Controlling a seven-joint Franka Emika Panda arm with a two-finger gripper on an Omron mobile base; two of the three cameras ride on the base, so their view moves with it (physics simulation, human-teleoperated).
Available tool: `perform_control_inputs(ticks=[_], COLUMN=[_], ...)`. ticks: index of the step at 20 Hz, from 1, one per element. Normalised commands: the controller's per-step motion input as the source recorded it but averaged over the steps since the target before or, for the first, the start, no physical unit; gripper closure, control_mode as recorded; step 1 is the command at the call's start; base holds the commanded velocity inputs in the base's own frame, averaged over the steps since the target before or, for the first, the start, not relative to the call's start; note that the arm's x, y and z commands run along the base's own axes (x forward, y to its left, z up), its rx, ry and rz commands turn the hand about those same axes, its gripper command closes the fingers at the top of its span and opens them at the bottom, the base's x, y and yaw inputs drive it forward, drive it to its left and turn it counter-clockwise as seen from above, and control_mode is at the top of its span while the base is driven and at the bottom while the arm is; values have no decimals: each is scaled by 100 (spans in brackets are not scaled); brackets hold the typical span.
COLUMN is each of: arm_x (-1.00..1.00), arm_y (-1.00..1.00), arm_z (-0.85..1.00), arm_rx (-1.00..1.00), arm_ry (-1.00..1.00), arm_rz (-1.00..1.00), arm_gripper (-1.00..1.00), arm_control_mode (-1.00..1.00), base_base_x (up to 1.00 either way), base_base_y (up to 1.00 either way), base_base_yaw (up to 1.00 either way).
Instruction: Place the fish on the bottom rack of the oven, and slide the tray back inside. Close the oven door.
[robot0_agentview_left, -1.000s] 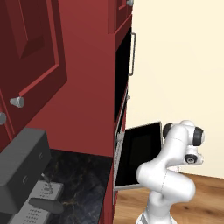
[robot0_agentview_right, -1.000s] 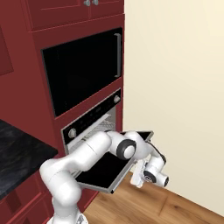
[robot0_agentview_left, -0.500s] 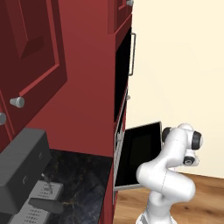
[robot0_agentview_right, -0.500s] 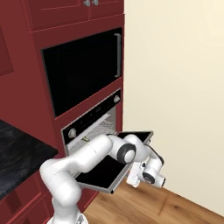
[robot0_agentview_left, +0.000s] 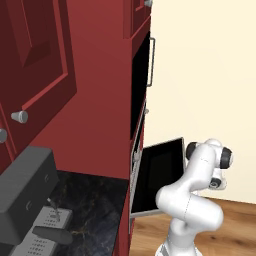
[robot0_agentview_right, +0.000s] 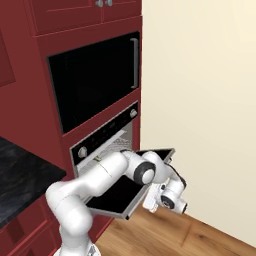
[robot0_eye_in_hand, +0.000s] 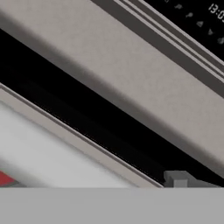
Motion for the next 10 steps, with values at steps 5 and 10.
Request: perform_control_inputs(ticks=[5, 10], arm_x=[0, 10], arm_y=[100, 100], arm_z=[100, 100], arm_rx=[0, 0], arm_ry=[-3, -7], arm_rz=[0, 0], arm_gripper=[-100, -100], arm_control_mode=[-100, -100], base_base_x=[0, 0], base_base_y=[0, 0], base_base_yaw=[0, 0])
